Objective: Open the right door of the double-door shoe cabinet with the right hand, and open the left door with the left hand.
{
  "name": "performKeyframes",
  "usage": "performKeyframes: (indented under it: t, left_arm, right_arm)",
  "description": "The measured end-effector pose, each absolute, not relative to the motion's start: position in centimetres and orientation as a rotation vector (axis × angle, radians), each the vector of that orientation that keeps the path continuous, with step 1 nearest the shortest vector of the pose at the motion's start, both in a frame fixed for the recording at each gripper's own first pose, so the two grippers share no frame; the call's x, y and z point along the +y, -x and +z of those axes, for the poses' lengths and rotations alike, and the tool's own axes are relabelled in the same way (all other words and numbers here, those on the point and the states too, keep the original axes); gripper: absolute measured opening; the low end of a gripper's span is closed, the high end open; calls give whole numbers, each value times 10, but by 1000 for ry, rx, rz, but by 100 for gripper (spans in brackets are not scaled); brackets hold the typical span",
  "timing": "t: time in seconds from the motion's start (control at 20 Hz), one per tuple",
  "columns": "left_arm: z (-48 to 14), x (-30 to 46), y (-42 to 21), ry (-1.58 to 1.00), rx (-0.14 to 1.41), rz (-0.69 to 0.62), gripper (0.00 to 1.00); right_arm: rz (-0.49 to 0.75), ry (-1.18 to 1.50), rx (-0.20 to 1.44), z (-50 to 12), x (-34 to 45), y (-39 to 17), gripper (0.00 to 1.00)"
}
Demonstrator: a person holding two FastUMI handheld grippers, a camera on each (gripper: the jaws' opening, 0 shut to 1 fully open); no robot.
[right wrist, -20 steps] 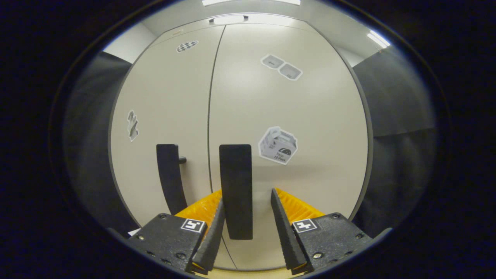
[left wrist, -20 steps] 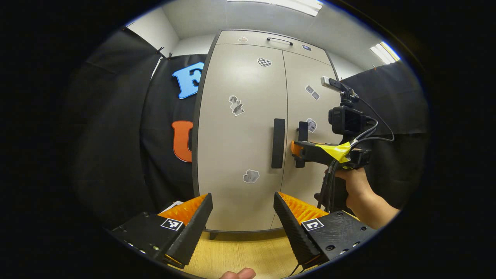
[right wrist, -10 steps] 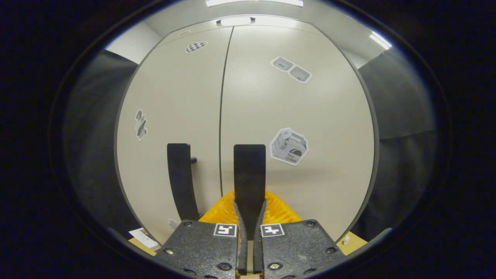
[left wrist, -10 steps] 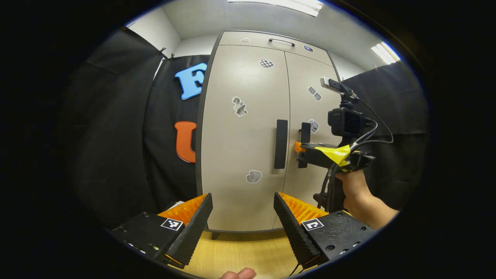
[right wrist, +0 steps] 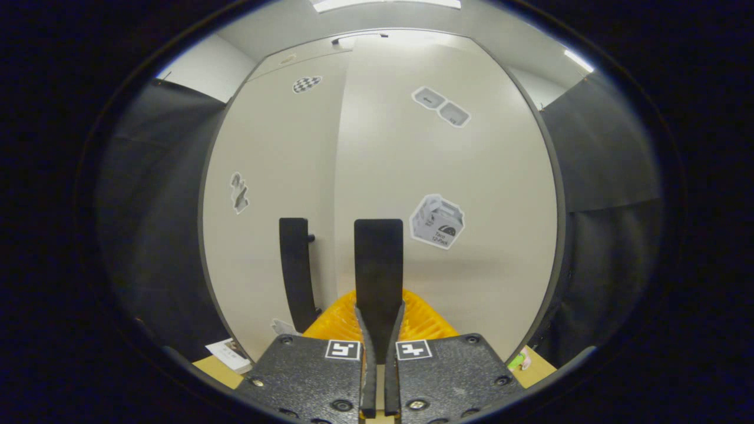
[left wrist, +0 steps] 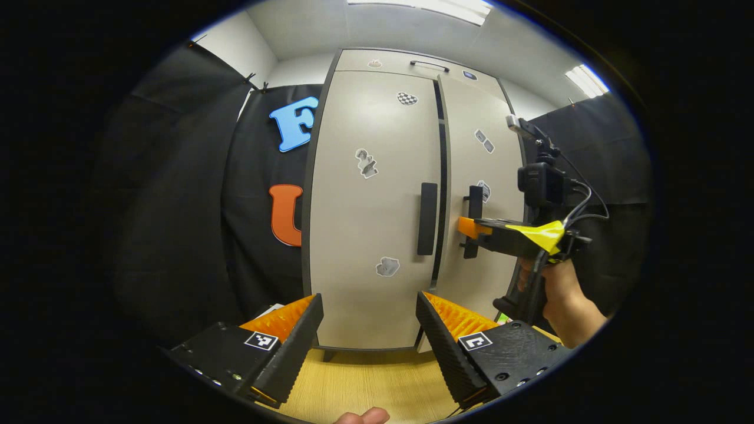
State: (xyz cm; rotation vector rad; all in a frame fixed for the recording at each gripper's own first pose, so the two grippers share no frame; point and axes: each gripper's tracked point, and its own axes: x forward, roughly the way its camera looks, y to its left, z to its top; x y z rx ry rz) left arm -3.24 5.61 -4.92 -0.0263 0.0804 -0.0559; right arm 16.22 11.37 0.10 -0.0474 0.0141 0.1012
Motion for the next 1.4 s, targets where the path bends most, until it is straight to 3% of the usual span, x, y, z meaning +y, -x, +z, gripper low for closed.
performKeyframes:
  t: [0.75,1.4]
  left_arm:
    - [-54,0,33,22,78,-92,95]
    - [-52,-40,26,29,66,-111,95]
  right_arm:
    - [192,53,13,8,47,-62,9]
    - [91,70,5,15,-54,-19,6]
